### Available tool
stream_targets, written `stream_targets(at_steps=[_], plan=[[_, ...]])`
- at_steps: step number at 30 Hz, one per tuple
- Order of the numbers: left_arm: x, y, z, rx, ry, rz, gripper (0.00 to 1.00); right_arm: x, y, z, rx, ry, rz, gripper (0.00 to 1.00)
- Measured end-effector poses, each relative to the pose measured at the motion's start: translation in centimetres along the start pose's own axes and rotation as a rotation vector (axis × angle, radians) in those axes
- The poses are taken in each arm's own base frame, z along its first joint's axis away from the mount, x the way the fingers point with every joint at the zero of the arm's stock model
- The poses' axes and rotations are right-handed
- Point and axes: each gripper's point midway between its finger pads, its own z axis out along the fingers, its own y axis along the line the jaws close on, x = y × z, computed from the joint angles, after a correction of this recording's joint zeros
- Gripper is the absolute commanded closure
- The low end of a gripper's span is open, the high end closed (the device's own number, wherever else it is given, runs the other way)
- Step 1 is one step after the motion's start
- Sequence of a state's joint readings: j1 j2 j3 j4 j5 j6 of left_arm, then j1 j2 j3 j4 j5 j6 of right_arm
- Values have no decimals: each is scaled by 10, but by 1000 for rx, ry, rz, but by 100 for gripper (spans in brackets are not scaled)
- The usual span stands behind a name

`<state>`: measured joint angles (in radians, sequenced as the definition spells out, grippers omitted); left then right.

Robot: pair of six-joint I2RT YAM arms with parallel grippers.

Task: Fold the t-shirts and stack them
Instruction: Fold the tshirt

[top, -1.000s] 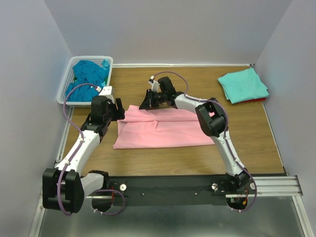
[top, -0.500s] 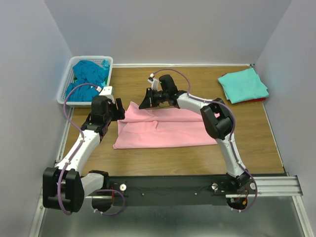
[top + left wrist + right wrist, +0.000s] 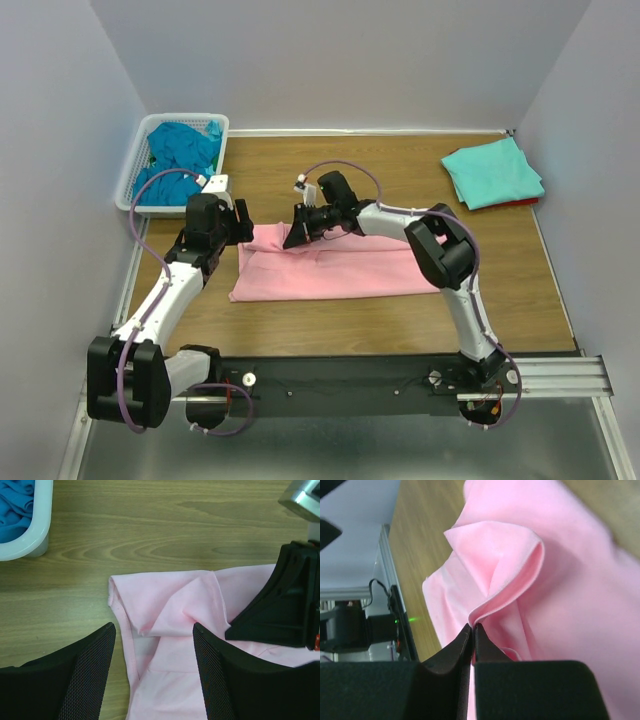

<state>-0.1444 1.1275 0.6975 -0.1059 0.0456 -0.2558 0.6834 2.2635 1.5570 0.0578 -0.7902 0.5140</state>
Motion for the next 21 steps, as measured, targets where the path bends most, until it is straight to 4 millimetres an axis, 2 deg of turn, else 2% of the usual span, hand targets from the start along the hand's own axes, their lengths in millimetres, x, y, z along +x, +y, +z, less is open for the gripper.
stream_targets(at_steps=[6, 10, 14, 18, 19, 21], plan=[[1, 0, 1, -1, 5, 0, 29, 23, 22, -3, -47, 55, -47, 83], [3, 1, 2, -1, 11, -1, 29, 35, 30, -7, -58, 94, -88, 69], [5, 0, 4, 2, 20, -1, 30, 50, 30, -10, -43, 150, -122, 59], [6, -1, 4, 7, 25, -1, 30, 74, 27, -11, 18, 235, -153, 52], [7, -1, 4, 7, 25, -1, 30, 79, 28, -12, 35, 255, -166, 48], [6, -1, 4, 8, 25, -1, 30, 82, 29, -16, 58, 269, -186, 46]])
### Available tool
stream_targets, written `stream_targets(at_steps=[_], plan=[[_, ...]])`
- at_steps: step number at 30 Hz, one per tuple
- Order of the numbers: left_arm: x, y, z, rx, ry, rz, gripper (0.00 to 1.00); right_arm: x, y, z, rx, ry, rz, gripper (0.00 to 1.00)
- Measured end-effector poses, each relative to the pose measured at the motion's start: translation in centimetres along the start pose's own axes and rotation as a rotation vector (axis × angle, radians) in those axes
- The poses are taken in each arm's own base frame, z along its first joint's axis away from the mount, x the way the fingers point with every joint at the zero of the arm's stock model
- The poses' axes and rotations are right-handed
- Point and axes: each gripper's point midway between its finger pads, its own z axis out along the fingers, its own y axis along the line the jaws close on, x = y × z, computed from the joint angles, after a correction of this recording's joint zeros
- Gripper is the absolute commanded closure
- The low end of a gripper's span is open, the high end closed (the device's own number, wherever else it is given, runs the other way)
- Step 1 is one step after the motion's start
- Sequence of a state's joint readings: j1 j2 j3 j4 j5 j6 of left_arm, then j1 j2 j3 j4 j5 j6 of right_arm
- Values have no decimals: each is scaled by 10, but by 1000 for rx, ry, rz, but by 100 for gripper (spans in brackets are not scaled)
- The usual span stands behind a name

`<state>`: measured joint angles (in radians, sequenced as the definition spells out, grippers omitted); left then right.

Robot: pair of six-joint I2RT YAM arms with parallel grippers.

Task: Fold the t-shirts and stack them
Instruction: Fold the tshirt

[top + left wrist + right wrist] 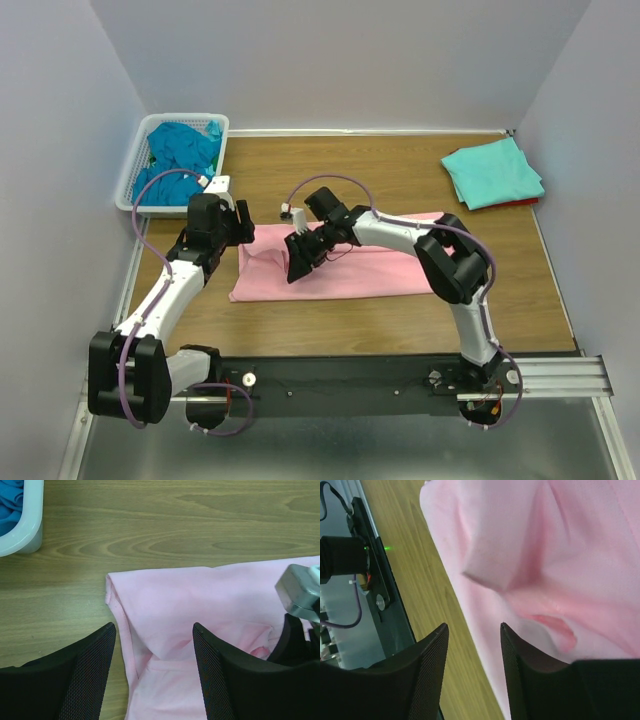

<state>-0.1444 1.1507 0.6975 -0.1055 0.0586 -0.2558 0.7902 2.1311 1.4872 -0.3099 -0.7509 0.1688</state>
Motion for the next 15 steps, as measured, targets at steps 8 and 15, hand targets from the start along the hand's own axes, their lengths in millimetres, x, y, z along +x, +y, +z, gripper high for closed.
stream_targets(at_steps=[8, 15], plan=[[0, 0, 0, -1, 0, 0, 30, -48, 23, -43, 125, -125, -149, 43], [-3, 1, -2, -7, -13, 0, 30, -98, 10, -49, 249, -232, -165, 61]])
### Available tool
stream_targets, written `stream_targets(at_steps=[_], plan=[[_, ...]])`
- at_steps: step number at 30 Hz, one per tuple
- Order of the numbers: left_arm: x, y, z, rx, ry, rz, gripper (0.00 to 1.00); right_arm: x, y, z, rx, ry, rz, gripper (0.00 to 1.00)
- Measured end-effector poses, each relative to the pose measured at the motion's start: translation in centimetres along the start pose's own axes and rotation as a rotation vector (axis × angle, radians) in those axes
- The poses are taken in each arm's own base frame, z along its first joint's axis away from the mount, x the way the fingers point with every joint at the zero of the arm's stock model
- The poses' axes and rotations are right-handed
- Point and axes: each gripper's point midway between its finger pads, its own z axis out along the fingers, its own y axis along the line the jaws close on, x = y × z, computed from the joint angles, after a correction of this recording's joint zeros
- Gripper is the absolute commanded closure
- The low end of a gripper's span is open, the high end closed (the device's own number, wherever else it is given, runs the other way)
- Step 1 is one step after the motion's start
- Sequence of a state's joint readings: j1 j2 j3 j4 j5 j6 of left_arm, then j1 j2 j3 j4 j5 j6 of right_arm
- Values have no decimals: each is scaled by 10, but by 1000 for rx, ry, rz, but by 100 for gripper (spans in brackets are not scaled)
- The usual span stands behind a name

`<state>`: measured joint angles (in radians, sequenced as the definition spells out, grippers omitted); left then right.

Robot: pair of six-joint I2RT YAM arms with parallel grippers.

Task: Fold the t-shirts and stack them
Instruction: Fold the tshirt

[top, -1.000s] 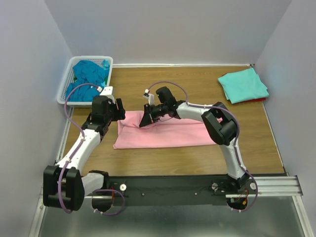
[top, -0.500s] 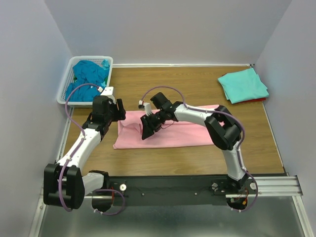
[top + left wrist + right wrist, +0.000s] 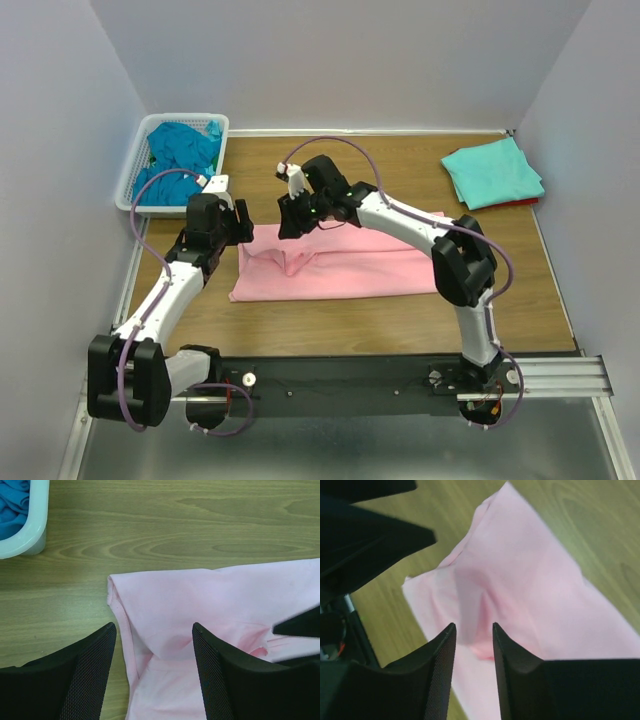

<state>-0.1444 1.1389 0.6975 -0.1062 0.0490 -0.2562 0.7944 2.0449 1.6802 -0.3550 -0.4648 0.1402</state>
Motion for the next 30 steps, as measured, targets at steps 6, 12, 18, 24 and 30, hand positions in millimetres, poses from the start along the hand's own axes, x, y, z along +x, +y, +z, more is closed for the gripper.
stream_targets(at_steps=[6, 12, 18, 24, 30], plan=[[-5, 2, -3, -16, -21, -2, 30, 6, -28, 40, 37, 17, 38, 73], [-6, 5, -3, -33, -25, -3, 30, 47, -22, 59, -9, 115, 61, 74], [-6, 5, -3, -31, -25, -3, 30, 87, 28, 56, -122, 209, 33, 74], [-4, 1, -2, -6, -14, -2, 30, 81, 52, 34, -129, 194, -27, 75], [1, -11, -1, 44, 6, -12, 30, 42, 4, 6, 51, 83, 0, 72]])
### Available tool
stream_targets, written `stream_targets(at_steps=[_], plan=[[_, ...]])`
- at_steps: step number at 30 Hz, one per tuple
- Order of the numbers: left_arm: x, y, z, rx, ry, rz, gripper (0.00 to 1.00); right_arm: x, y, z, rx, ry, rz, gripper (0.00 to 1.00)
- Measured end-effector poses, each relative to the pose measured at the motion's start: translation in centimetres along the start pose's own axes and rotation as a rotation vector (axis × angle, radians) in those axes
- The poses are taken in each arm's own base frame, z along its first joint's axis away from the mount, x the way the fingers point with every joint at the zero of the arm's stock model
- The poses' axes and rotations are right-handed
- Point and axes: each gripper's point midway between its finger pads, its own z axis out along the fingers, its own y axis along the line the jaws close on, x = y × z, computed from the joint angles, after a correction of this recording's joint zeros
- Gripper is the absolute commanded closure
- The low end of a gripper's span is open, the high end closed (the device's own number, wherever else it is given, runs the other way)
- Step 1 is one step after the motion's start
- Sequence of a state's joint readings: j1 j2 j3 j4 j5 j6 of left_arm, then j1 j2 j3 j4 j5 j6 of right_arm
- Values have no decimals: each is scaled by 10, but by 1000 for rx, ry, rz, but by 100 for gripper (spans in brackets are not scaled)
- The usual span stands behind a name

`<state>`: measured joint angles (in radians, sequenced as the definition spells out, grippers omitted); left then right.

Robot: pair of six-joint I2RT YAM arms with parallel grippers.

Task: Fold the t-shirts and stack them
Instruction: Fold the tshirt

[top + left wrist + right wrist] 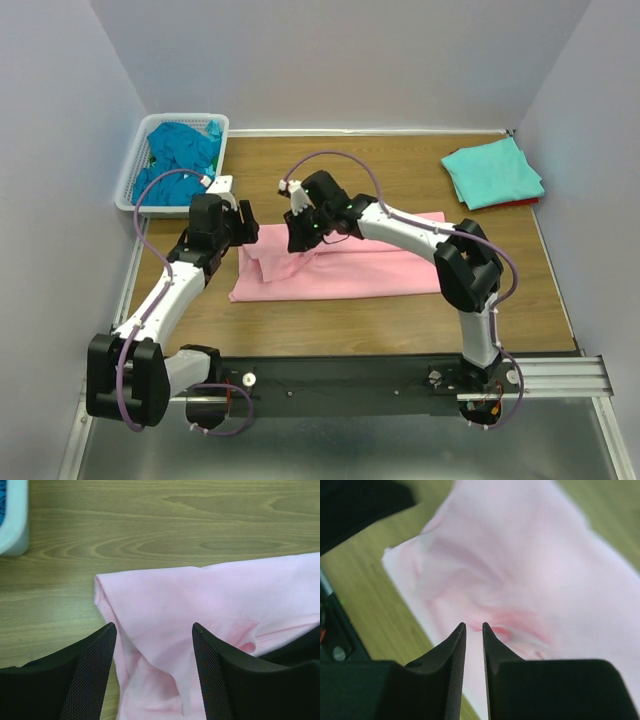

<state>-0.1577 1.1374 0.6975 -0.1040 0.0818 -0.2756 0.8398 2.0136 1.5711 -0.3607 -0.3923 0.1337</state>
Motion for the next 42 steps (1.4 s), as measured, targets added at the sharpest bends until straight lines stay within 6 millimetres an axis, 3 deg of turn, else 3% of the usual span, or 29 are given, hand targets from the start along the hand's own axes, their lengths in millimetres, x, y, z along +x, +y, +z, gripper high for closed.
stream_targets(at_steps=[6, 13, 18, 23, 26, 28, 29, 33, 37, 42], plan=[[18, -18, -1, 43, 67, -26, 30, -13, -48, -14, 133, -46, 76, 62], [48, -28, -8, 46, 187, -88, 30, -12, -44, -9, 137, -43, 89, 68], [63, -33, -15, 39, 248, -121, 30, -18, -49, 8, 135, -40, 88, 75], [72, -34, -20, 22, 283, -147, 30, 1, -59, 25, 141, 12, 109, 76], [75, -34, -22, 15, 295, -153, 30, 19, -59, 26, 139, 48, 118, 76], [79, -34, -23, 10, 309, -154, 30, 37, -59, 20, 144, 86, 129, 76], [80, -34, -24, 7, 316, -155, 30, 56, -59, 17, 151, 127, 139, 76], [86, -35, -26, 4, 333, -155, 30, 71, -54, -9, 172, 148, 125, 76], [93, -36, -27, 4, 354, -150, 30, 78, -50, -30, 196, 146, 107, 77], [103, -37, -25, 1, 390, -143, 31, 76, -47, -39, 205, 133, 107, 75]])
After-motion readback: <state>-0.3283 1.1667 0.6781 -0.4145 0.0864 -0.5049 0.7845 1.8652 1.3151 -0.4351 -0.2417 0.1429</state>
